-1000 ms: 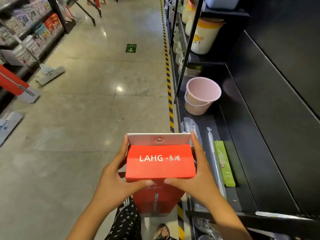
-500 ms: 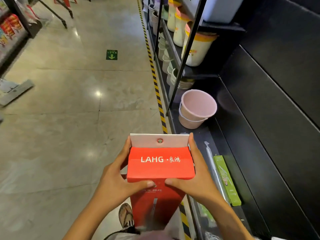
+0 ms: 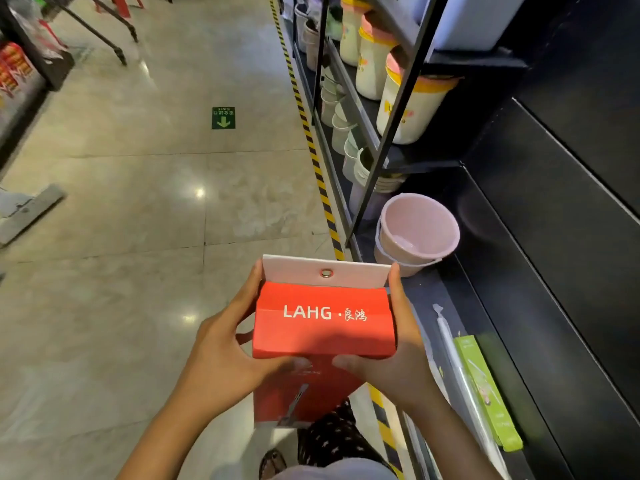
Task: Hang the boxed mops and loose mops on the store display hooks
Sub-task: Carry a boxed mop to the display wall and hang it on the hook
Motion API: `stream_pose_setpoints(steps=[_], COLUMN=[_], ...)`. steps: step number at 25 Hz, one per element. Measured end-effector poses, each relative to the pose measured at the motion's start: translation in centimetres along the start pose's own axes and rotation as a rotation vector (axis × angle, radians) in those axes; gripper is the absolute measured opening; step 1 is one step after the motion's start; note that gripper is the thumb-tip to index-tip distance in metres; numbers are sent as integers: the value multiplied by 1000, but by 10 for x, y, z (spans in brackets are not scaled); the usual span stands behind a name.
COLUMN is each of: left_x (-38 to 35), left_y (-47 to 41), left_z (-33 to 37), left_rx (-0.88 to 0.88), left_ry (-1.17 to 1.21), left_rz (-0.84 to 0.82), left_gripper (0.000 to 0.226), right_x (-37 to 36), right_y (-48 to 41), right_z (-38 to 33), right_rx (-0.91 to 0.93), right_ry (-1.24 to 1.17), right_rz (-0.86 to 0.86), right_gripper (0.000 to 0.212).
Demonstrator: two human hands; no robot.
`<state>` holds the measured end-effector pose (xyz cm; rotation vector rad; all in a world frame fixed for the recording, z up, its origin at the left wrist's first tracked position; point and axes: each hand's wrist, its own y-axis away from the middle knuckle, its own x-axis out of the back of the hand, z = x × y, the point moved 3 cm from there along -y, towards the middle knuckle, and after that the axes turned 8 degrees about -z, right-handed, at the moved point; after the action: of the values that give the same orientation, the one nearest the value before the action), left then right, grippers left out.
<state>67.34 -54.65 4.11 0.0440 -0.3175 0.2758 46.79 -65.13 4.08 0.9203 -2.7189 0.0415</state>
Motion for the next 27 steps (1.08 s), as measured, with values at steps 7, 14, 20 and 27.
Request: stream_pose_setpoints(steps=[7, 14, 20, 27], left_x=[32, 26, 7, 7], left_y=[-131, -297, -387, -502], left_z=[0, 29, 41, 82], left_rx=[8, -77, -152, -347], left_ry=[-61, -86, -33, 146], left_rz=[64, -44, -135, -358], left_gripper=[123, 125, 131, 120], right_x=[19, 94, 147, 175], right_y=[-153, -275, -316, -362], right_z=[1, -18, -30, -81], right_rx=[25, 64, 40, 121], right_ry=[-38, -29, 60, 157], right_rz=[-71, 30, 204, 588], right_gripper=[124, 125, 128, 116])
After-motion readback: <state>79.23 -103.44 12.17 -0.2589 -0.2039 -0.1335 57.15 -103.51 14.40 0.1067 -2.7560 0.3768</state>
